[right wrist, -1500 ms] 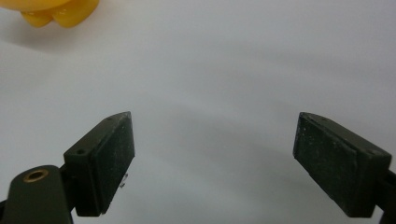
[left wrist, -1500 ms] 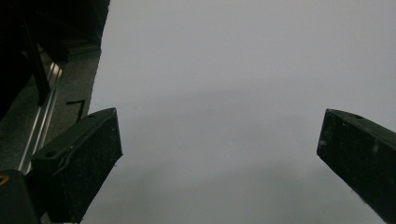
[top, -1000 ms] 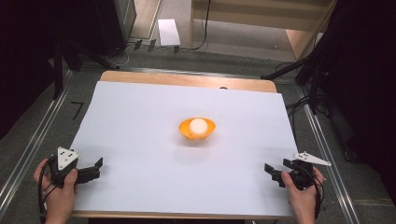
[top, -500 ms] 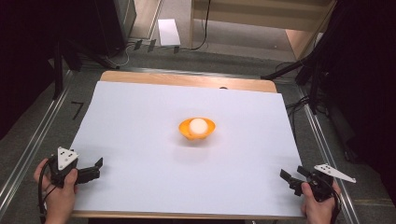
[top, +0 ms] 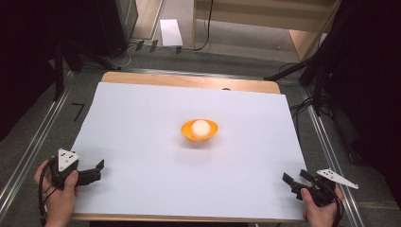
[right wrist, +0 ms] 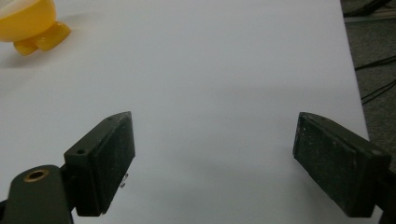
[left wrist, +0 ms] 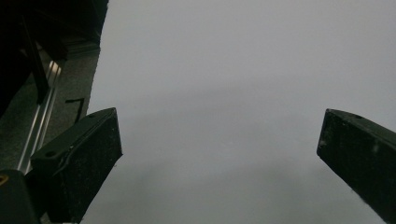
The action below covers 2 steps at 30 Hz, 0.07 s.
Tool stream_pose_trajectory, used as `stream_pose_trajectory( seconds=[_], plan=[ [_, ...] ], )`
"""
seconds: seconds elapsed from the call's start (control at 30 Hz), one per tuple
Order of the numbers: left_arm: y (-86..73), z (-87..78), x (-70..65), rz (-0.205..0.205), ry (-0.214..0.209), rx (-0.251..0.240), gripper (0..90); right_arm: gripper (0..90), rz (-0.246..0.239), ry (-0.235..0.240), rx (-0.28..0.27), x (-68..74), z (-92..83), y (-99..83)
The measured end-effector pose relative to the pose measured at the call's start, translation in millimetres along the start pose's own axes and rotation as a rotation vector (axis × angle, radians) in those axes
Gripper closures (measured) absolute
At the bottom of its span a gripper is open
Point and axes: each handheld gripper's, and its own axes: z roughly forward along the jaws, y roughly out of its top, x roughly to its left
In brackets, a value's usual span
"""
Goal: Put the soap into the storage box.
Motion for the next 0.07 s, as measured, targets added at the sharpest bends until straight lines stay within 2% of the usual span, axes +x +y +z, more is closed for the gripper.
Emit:
stream_pose_trajectory(
  seconds=[0.07],
  plan=[
    [0.0, 0.1, 0.0, 0.0, -0.001, 0.0, 0.3, 13.7, -0.01, -0.01, -0.009, 0.6, -0.5, -0.5]
  ],
)
